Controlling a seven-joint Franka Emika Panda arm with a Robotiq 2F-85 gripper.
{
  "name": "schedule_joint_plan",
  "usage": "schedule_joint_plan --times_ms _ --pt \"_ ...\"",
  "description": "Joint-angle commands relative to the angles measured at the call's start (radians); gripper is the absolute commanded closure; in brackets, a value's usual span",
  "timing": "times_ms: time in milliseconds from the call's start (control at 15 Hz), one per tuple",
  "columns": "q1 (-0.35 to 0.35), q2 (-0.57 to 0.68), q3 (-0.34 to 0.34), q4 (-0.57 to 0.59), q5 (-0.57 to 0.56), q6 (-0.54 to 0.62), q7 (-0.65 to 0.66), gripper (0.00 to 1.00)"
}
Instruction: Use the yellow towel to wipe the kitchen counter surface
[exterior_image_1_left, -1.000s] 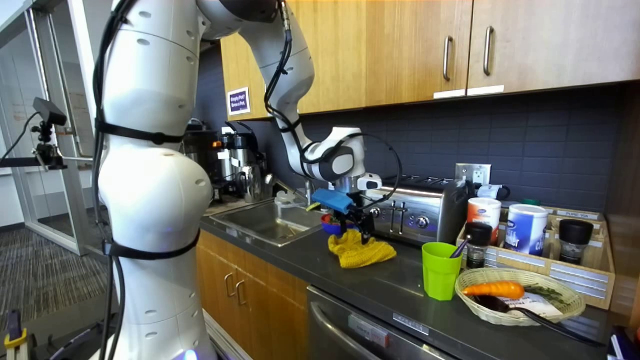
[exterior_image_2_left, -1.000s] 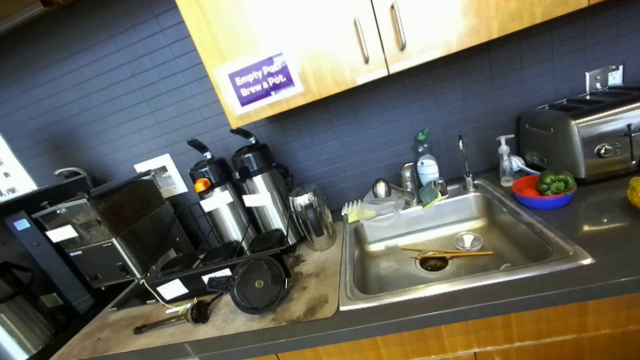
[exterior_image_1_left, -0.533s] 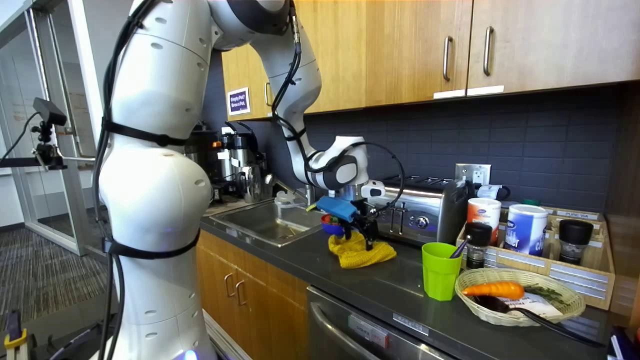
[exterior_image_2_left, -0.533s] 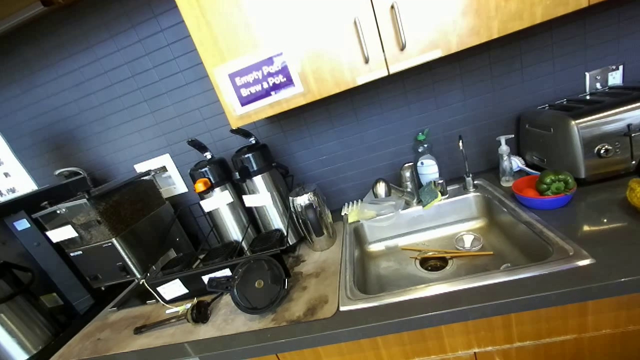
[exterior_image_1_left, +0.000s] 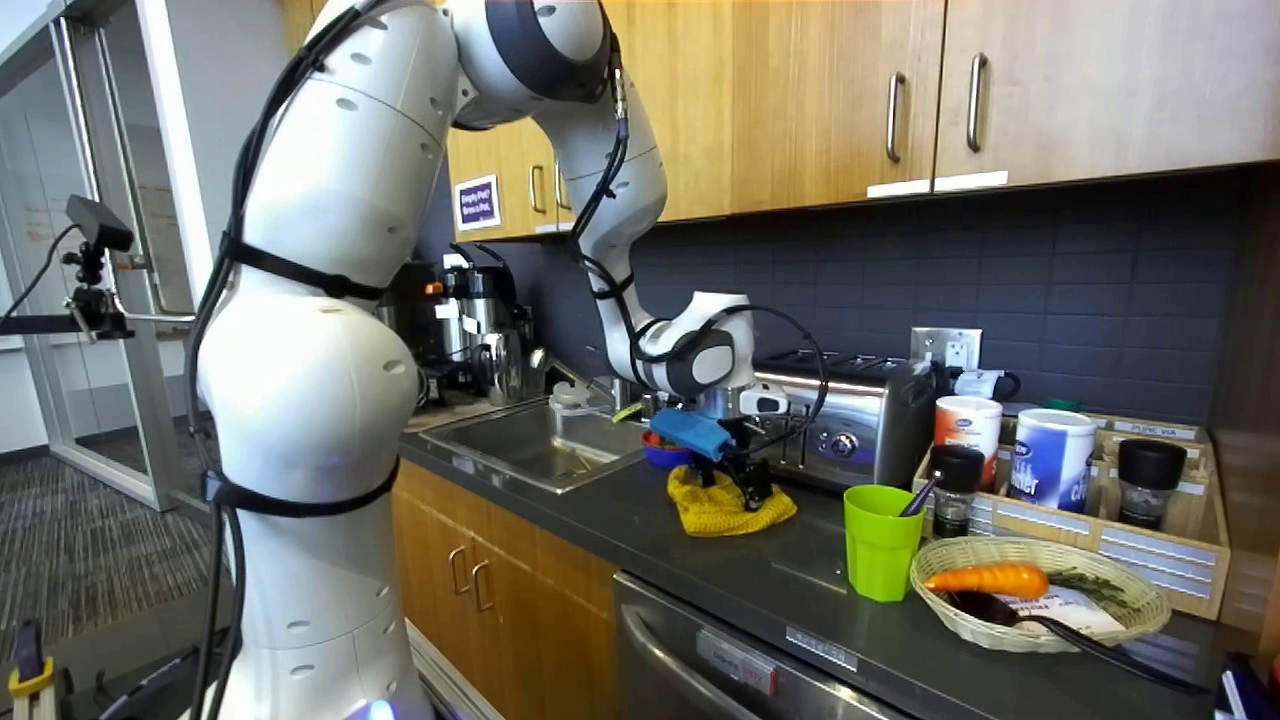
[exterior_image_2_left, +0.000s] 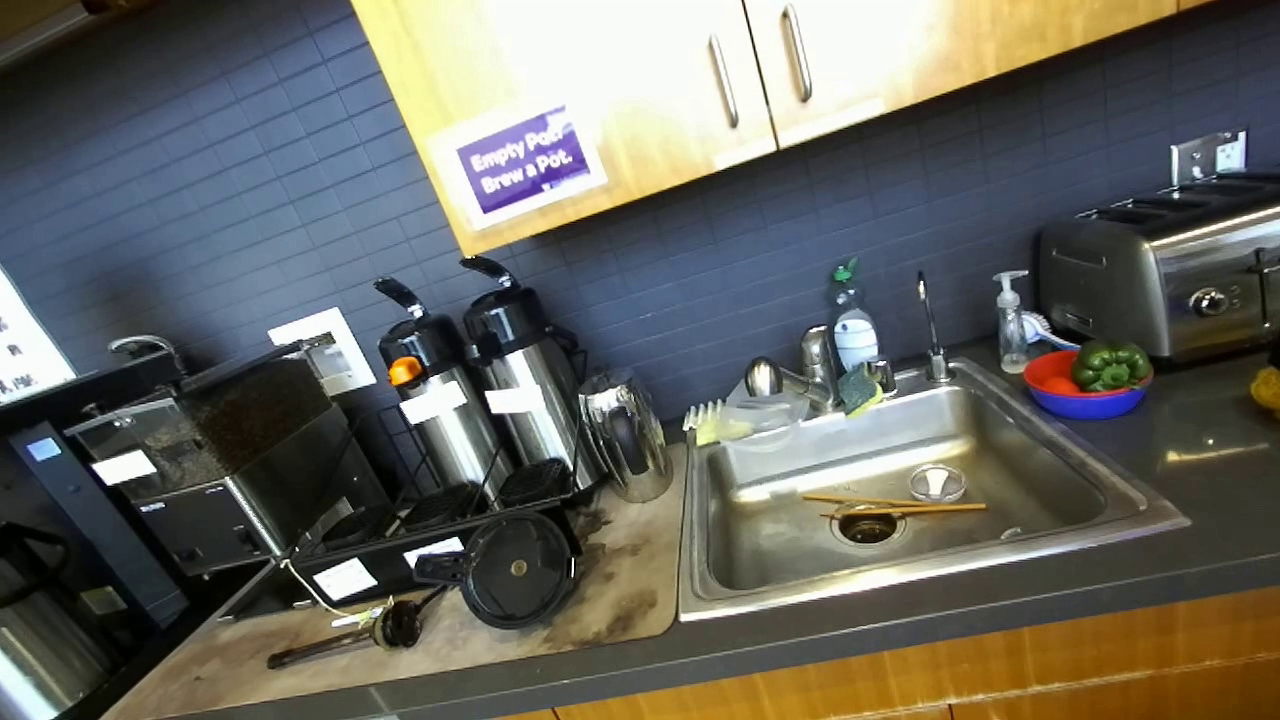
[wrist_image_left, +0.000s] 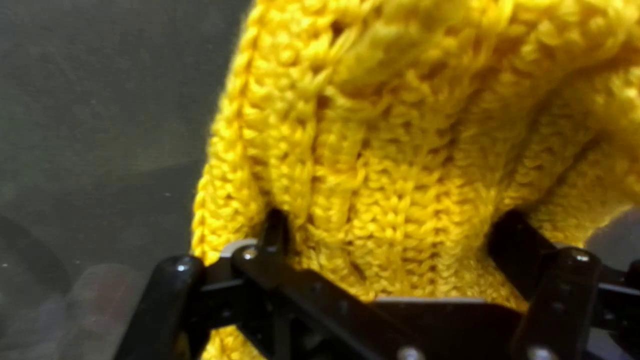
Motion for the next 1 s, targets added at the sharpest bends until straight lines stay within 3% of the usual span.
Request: schedule_joint_plan --times_ms 0,67,133,333,933 --pt "-0.027 0.066 0.008 0.077 0.003 -0.086 -0.014 0.00" --pt "-0.028 0.069 0.008 0.087 0.003 -0.104 -0.014 0.02" --pt "-0.029 0.070 0.007 0.095 0.004 -0.120 -0.012 0.26" --pt "-0.032 0.069 0.008 0.108 0.006 -0.141 -0.015 0.33" --pt "-0.052 0.057 0.025 0.107 0.027 -0.122 -0.043 0.97"
